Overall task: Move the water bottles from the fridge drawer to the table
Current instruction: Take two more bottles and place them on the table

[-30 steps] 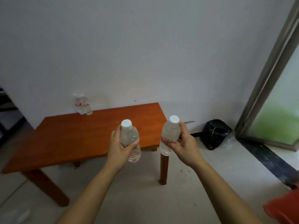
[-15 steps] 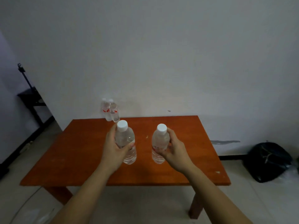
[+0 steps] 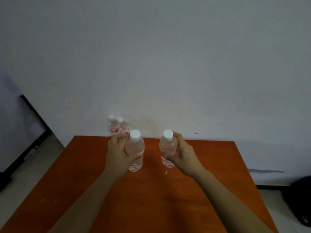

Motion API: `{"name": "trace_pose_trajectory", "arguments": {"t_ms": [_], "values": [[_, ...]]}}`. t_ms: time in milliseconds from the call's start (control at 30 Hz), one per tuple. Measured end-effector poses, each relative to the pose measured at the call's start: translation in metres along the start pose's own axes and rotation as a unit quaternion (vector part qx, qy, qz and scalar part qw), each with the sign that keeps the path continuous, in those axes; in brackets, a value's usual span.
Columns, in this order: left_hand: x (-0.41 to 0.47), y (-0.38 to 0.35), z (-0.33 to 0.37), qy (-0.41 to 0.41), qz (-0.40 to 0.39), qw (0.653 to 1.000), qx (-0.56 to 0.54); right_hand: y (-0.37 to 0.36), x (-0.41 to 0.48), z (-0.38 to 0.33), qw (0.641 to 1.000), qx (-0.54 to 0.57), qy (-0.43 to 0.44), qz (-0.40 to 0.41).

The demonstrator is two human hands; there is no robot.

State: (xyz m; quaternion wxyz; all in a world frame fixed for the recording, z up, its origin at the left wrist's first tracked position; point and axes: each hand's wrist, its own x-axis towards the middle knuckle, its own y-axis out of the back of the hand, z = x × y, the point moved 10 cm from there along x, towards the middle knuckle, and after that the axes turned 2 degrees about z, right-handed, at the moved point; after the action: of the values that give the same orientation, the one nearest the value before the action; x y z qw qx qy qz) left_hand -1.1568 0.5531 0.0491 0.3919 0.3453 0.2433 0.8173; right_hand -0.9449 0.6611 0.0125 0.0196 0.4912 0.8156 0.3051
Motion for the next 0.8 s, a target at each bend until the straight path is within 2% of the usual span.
{"name": "trace_pose_trajectory", "arguments": {"t_ms": [233, 433, 633, 800], "values": [[0.085, -0.06, -0.086, 0.024, -0.056, 0.997, -0.057, -0.057, 0.072, 0.064, 0.996, -0.032, -0.084, 0.011], [0.157, -0.113, -0.151, 0.019, -0.103, 0.994, -0.037, -0.113, 0.138, 0.11, 0.987, -0.074, -0.143, 0.003], [0.208, -0.155, -0.189, 0.02, -0.118, 0.993, -0.021, -0.152, 0.193, 0.144, 0.971, -0.15, -0.187, 0.011], [0.231, -0.181, -0.21, 0.056, -0.109, 0.992, -0.036, -0.172, 0.235, 0.168, 0.967, -0.127, -0.222, 0.001]]}}
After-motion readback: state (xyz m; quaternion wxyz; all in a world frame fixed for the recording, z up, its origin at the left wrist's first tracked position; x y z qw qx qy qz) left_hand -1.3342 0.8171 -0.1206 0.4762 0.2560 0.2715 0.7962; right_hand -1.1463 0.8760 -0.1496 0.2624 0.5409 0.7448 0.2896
